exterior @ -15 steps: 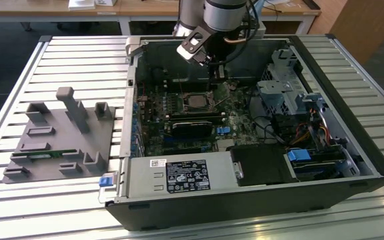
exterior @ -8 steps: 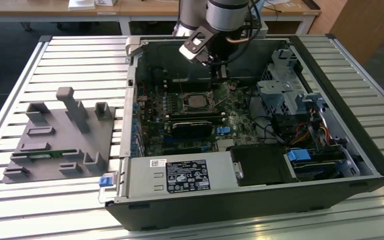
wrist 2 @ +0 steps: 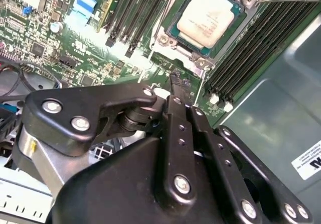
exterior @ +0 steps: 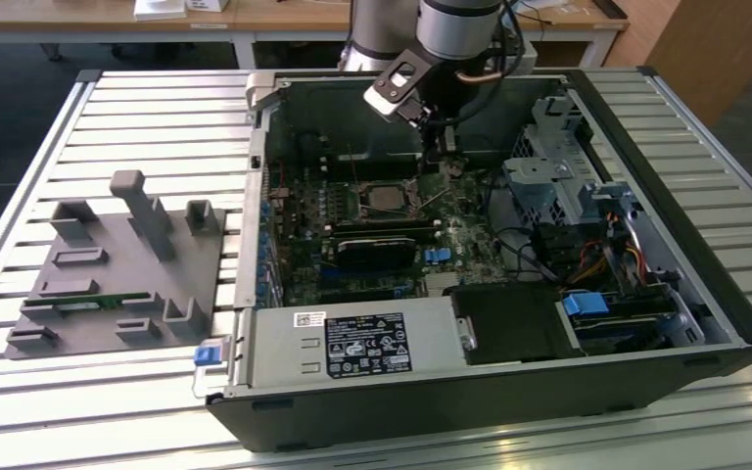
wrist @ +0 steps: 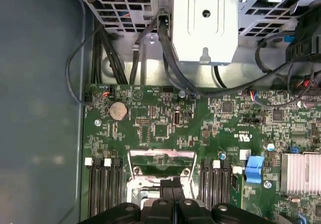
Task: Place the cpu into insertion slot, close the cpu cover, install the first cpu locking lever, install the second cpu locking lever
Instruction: 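Close the cpu cover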
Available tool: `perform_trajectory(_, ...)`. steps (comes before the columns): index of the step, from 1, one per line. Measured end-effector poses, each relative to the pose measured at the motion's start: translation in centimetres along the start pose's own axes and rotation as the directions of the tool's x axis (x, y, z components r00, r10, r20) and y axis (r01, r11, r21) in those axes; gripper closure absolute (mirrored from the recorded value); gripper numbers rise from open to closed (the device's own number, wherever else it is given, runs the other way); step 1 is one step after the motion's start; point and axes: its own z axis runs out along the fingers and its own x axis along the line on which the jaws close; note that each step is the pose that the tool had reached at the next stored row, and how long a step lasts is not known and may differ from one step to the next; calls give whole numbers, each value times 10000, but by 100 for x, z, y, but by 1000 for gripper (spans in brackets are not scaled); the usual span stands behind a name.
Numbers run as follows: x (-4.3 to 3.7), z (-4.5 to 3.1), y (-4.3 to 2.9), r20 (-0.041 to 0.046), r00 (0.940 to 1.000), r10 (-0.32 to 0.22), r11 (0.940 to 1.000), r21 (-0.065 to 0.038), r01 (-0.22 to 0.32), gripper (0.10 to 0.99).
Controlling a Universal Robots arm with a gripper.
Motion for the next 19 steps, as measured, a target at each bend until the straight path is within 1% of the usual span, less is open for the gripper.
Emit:
perform_trajectory(4,2,-4,27,-3,10000,1,10000,-1,-1,980)
perform_trajectory(10,3,-3,126,-1,10000,0,10000,3,0,980)
perform_trajectory(16,5,-2,185,0,10000,0,10000,5,0,980)
perform_trajectory(19,18,1,225,-3,10000,1,10000,13,-1,980)
